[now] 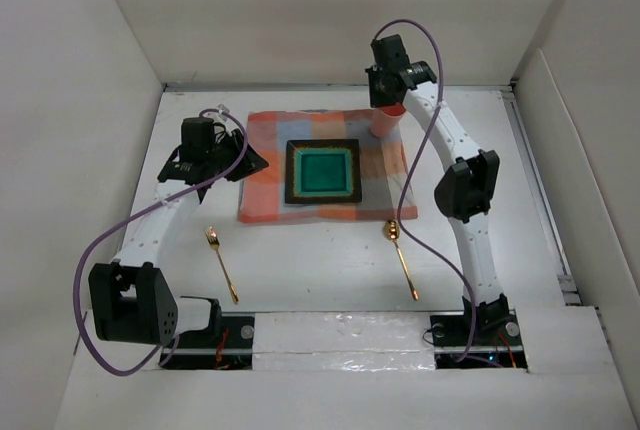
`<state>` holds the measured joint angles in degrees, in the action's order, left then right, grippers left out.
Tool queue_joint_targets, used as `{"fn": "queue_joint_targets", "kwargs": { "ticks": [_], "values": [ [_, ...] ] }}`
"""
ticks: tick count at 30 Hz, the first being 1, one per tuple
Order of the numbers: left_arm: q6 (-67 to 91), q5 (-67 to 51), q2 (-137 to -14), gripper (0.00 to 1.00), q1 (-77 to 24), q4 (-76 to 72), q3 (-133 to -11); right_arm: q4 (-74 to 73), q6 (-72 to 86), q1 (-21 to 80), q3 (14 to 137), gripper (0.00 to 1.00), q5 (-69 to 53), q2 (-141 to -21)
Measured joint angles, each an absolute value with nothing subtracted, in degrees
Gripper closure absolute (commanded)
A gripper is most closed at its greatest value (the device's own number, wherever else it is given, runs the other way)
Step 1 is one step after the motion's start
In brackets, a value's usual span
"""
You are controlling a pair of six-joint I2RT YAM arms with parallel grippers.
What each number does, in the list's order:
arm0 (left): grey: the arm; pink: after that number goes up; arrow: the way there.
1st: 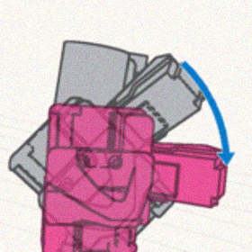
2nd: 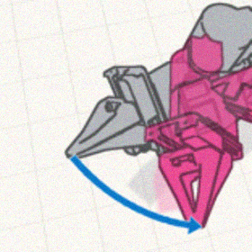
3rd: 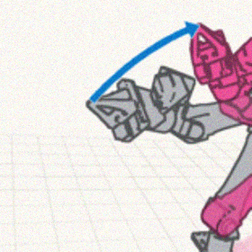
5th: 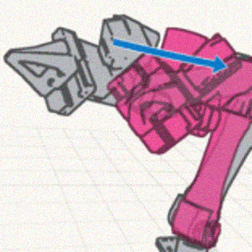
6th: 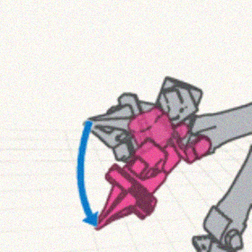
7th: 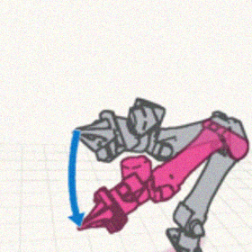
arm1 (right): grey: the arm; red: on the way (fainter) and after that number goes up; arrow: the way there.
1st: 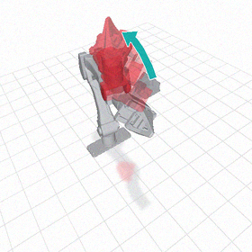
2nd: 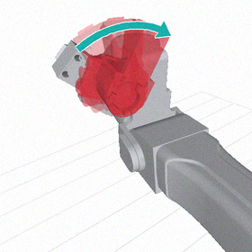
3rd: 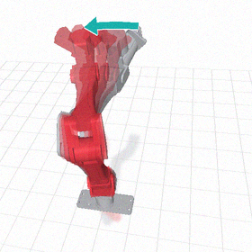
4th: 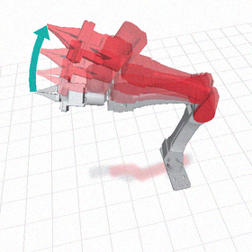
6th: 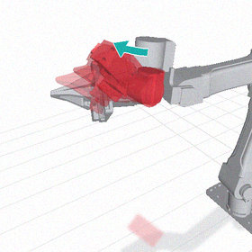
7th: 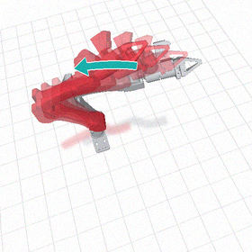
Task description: Set the dinner table for one person
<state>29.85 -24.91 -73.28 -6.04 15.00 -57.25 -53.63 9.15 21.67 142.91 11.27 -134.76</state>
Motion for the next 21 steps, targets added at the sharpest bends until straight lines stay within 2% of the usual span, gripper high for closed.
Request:
{"fn": "queue_joint_targets", "kwargs": {
  "ticks": [17,18,19,21],
  "values": [
    [29.82,-23.51,-73.28,0.77,-6.04,15.77,-57.25,-51.7,8.16,22.41,144.2,1.0,11.79,-139.24],
    [29.82,-23.49,-73.28,0.77,-6.04,15.77,-57.23,-51.62,8.16,22.5,144.29,0.97,11.81,-139.33],
    [29.82,-23.46,-73.28,0.77,-6.04,15.75,-57.23,-51.62,8.14,22.55,144.29,0.85,11.92,-139.33],
    [29.82,-23.46,-73.28,0.77,-6.04,15.77,-57.25,-51.46,8.29,22.57,144.29,0.71,12.29,-139.33]
  ]
}}
